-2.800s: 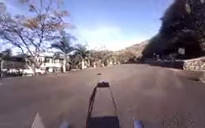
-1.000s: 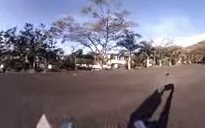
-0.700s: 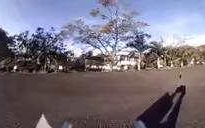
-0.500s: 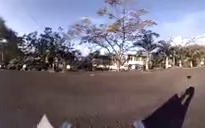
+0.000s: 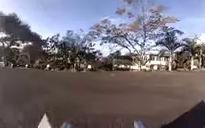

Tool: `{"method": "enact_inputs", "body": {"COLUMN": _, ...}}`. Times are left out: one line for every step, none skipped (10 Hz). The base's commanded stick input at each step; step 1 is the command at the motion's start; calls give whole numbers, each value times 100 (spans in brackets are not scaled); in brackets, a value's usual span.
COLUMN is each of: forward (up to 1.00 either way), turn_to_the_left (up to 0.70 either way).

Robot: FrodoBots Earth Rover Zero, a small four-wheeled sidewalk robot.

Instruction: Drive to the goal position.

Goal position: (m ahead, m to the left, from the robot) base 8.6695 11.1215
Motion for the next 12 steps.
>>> {"method": "enact_inputs", "body": {"forward": 0, "turn_to_the_left": 50}}
{"method": "enact_inputs", "body": {"forward": 0, "turn_to_the_left": 50}}
{"method": "enact_inputs", "body": {"forward": 0, "turn_to_the_left": 50}}
{"method": "enact_inputs", "body": {"forward": 0, "turn_to_the_left": 50}}
{"method": "enact_inputs", "body": {"forward": 0, "turn_to_the_left": 50}}
{"method": "enact_inputs", "body": {"forward": 0, "turn_to_the_left": 50}}
{"method": "enact_inputs", "body": {"forward": 0, "turn_to_the_left": 50}}
{"method": "enact_inputs", "body": {"forward": 0, "turn_to_the_left": 50}}
{"method": "enact_inputs", "body": {"forward": 0, "turn_to_the_left": 50}}
{"method": "enact_inputs", "body": {"forward": 0, "turn_to_the_left": 50}}
{"method": "enact_inputs", "body": {"forward": 0, "turn_to_the_left": 50}}
{"method": "enact_inputs", "body": {"forward": 0, "turn_to_the_left": 50}}
